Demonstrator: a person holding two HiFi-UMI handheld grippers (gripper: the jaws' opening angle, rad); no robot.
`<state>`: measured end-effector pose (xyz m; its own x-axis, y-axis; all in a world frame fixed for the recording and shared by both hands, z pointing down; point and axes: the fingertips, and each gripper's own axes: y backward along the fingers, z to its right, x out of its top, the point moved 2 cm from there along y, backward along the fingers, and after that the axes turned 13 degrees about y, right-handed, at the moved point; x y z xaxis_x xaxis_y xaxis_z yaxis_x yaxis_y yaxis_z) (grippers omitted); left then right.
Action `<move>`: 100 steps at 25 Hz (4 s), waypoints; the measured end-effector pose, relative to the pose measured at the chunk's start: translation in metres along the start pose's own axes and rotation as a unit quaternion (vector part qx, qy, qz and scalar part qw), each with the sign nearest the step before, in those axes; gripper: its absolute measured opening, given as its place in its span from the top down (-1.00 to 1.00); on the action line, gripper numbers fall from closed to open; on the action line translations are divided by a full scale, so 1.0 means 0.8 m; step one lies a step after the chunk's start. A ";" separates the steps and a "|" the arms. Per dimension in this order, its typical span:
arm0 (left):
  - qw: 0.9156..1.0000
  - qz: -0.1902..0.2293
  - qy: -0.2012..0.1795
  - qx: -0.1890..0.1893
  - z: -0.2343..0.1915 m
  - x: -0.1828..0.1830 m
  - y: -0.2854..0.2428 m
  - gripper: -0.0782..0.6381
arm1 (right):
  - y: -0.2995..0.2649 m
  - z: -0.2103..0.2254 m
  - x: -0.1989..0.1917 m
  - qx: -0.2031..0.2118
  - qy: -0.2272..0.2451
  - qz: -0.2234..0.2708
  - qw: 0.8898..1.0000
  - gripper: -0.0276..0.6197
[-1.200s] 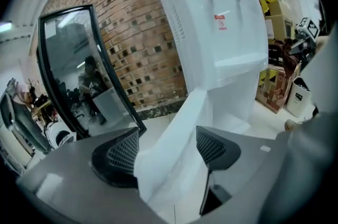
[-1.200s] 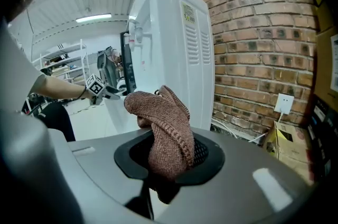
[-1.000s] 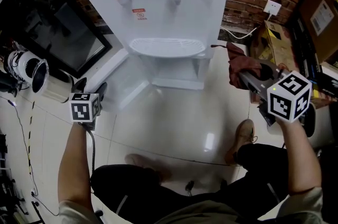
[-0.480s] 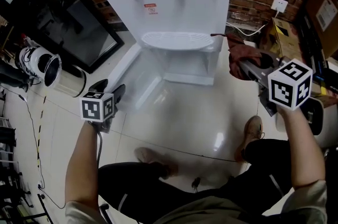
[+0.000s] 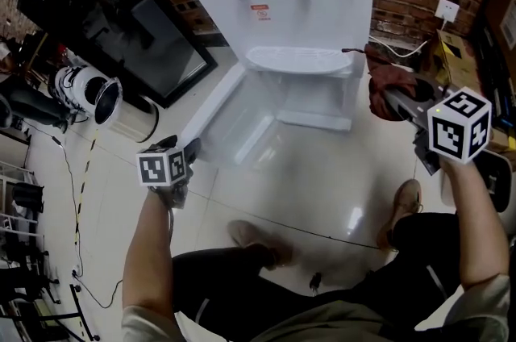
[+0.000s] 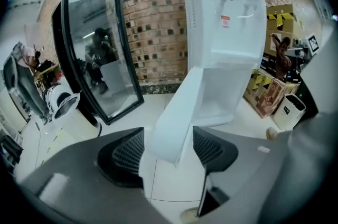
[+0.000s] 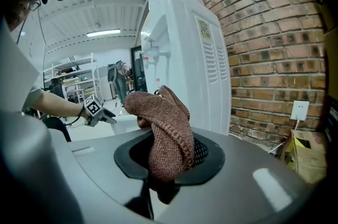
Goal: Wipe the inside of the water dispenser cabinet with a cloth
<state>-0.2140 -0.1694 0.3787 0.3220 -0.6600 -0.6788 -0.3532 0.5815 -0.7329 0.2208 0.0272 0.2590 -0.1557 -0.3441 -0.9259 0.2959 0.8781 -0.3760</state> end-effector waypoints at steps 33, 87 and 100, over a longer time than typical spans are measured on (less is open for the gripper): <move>0.917 -0.020 -0.306 -0.257 0.323 -0.054 0.024 0.70 | 0.078 0.040 -0.033 -0.040 -0.042 0.010 0.998 0.60; 0.951 0.103 -0.100 -0.272 0.514 0.033 -0.068 0.78 | -0.124 0.141 -0.415 0.021 -0.074 -0.304 0.950 0.60; 0.956 0.098 -0.072 -0.266 0.497 0.039 -0.076 0.78 | -0.186 0.120 -0.560 0.068 -0.073 -0.428 0.898 0.38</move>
<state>0.1667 -0.0363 0.3840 0.3078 -0.4682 -0.8283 -0.8040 0.3375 -0.4896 0.3369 0.0185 0.7265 -0.2588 -0.9223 -0.2870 0.2408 0.2262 -0.9439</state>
